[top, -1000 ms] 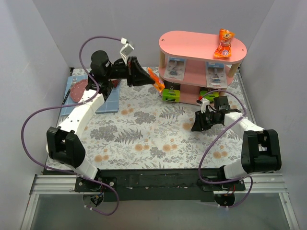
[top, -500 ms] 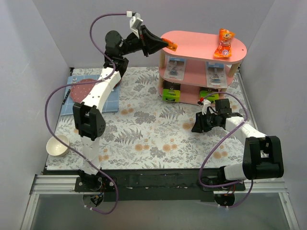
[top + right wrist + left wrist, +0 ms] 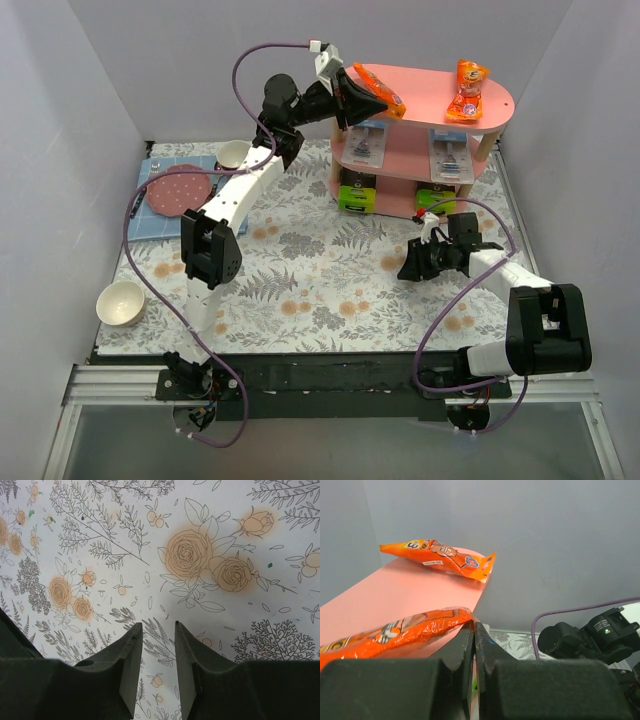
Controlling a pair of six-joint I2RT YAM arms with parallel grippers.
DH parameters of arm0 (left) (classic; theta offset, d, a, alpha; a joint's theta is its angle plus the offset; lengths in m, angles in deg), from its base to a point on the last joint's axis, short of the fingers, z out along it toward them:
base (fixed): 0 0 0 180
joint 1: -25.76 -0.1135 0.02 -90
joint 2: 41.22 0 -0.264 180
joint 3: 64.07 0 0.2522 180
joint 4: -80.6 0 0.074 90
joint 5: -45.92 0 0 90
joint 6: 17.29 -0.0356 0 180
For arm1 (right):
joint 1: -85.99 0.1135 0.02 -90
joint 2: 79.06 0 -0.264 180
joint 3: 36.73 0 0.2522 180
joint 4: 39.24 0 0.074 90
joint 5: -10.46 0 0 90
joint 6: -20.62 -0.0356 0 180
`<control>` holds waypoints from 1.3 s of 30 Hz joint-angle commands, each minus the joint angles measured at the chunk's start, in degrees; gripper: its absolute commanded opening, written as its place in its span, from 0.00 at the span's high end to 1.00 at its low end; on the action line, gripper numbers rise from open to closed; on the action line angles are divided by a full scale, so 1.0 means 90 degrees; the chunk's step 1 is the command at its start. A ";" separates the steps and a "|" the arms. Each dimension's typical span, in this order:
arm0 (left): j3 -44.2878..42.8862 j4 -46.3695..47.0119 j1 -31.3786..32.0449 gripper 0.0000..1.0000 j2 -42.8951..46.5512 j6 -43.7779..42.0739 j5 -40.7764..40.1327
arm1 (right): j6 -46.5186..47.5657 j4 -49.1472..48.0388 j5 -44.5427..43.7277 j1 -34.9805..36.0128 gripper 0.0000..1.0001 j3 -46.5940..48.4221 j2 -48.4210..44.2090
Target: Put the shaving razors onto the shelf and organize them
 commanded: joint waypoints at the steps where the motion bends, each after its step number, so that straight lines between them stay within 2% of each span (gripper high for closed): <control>1: -0.0146 0.0256 0.0008 1.00 0.0434 0.0246 0.0095 | -0.0072 -0.0337 0.0075 -0.0029 0.60 -0.0062 -0.0206; 3: 0.0107 0.0266 -0.0021 1.00 0.0590 0.0354 -0.0011 | -0.0072 -0.0337 0.0066 -0.0039 0.60 -0.0062 -0.0206; 5: 0.0400 0.0092 -0.0060 1.00 0.0697 0.0519 -0.0585 | -0.0081 -0.0347 0.0075 -0.0068 0.60 -0.0082 -0.0226; 8: 0.0809 -0.0193 -0.0196 1.00 0.0922 0.1163 -0.1065 | -0.0101 -0.0376 0.0046 -0.0098 0.60 -0.0111 -0.0236; 12: 0.1687 -0.0047 -0.0402 1.00 0.1410 0.1779 -0.0599 | -0.0130 -0.0415 0.0056 -0.0176 0.60 -0.0159 -0.0294; 15: 0.1934 -0.0037 -0.0519 1.00 0.1577 0.2092 -0.0141 | -0.0189 -0.0464 0.0075 -0.0254 0.60 -0.0199 -0.0333; 20: 0.1886 -0.0163 -0.0675 1.00 0.1548 0.2375 -0.0119 | -0.0208 -0.0474 0.0124 -0.0332 0.60 -0.0199 -0.0255; 33: 0.0724 -0.0808 -0.0705 1.00 0.0680 0.2336 -0.0539 | -0.0228 -0.0523 0.0144 -0.0361 0.59 -0.0238 -0.0177; 39: 0.0509 -0.0672 -0.0676 1.00 0.0415 0.2366 -0.0023 | -0.0247 -0.0552 0.0124 -0.0371 0.60 -0.0257 -0.0177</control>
